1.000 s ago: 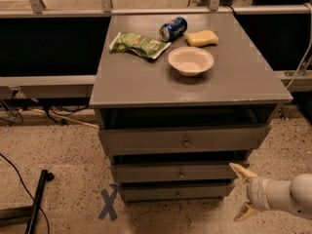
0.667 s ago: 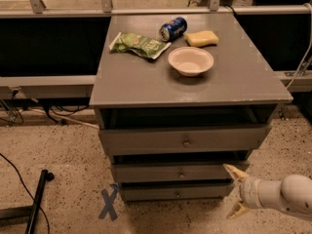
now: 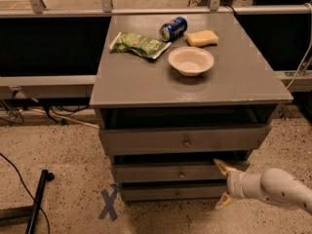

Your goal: Open middle drawer

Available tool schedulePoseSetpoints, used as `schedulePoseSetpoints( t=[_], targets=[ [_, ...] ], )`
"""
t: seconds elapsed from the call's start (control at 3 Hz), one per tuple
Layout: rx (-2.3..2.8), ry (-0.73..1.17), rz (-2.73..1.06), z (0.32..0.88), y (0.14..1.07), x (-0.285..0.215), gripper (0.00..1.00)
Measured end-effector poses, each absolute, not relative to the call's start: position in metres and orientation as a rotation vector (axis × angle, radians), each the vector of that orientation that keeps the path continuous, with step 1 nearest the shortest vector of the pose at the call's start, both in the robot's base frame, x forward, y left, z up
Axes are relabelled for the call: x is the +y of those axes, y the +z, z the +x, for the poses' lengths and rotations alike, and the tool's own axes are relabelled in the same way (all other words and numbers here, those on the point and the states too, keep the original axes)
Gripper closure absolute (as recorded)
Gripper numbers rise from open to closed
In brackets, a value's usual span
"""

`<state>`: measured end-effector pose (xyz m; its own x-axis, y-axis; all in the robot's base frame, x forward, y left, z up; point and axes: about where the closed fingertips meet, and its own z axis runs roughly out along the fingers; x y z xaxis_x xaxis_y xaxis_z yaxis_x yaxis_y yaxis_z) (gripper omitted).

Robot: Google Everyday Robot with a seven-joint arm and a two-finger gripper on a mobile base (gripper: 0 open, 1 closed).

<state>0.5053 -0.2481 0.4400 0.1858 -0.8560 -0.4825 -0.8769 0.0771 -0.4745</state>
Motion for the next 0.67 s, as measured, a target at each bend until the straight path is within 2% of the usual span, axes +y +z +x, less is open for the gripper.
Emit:
schedulePoseSetpoints(
  t=[0.67],
  targets=[
    [1.664, -0.015, -1.739, 0.55, 0.42, -0.245, 0.0]
  ],
)
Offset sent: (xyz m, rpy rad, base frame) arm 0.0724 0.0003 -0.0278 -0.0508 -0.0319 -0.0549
